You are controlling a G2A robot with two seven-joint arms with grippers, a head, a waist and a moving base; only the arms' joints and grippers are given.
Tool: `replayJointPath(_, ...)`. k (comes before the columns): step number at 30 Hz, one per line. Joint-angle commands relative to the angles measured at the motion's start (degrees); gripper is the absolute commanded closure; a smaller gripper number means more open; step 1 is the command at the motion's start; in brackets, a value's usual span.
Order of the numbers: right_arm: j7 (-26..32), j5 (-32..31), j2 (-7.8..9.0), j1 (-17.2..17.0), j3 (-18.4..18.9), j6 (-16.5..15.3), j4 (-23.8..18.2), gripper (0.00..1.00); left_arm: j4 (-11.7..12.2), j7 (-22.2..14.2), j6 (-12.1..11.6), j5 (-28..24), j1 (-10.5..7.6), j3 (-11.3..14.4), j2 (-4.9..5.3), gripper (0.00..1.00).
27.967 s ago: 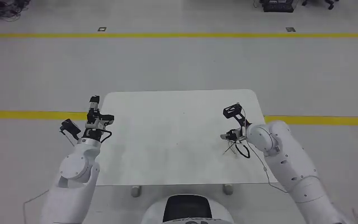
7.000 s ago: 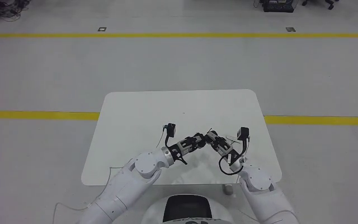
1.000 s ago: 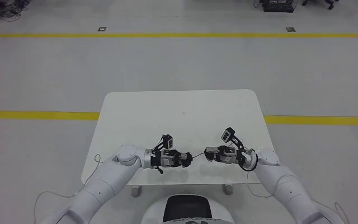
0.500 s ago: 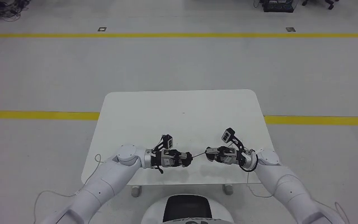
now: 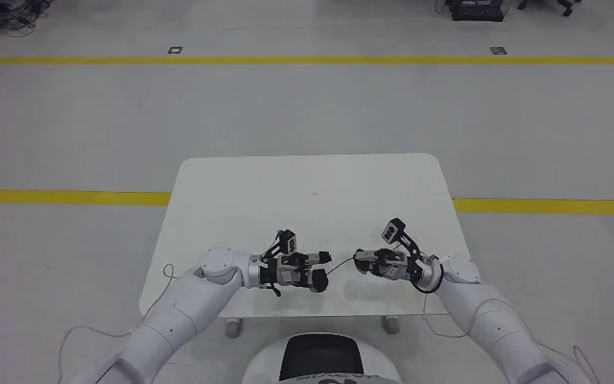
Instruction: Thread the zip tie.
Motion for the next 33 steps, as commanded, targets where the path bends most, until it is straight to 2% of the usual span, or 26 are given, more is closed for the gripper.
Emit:
replayJointPath(1, 0.0, 0.3, -0.03, 0.0, 0.3, -0.3, 0.3, 1.0, 0.0, 0.0, 0.0, 0.0, 0.0, 0.0, 0.0, 0.0)
replayJointPath(10, -0.8, -0.1, -0.03, 0.0, 0.4, -0.4, 0.4, 1.0, 0.0, 0.0, 0.0, 0.0, 0.0, 0.0, 0.0, 0.0)
replayJointPath(15, -2.3, 1.6, -0.03, -1.8, 1.5, 0.0, -2.0, 1.0, -2.2, 8.5, 0.7, 2.3, 0.51, 0.9, -0.33, 0.0)
replayJointPath(17, -2.0, 3.3, -0.17, -2.4, 1.9, -0.1, -2.6, 1.0, -2.9, 13.1, 1.5, 2.8, 0.7, 1.4, -0.65, 0.0)
replayJointPath(22, -1.5, 4.8, -0.6, -2.5, 2.0, 0.6, -2.4, 1.0, -4.4, 20.0, 1.8, 2.8, 1.11, 2.7, -1.5, 0.0)
replayJointPath(29, -1.6, 4.6, -0.62, -2.4, 1.9, 0.6, -2.3, 1.0, -4.5, 20.2, 1.6, 3.2, 1.02, 2.9, -1.55, 0.0)
replayJointPath(33, -4.6, 3.4, -0.64, -3.4, 2.1, 1.6, -4.5, 1.0, -5.3, 20.6, 1.9, 3.0, 1.42, 3.2, -1.63, 0.0)
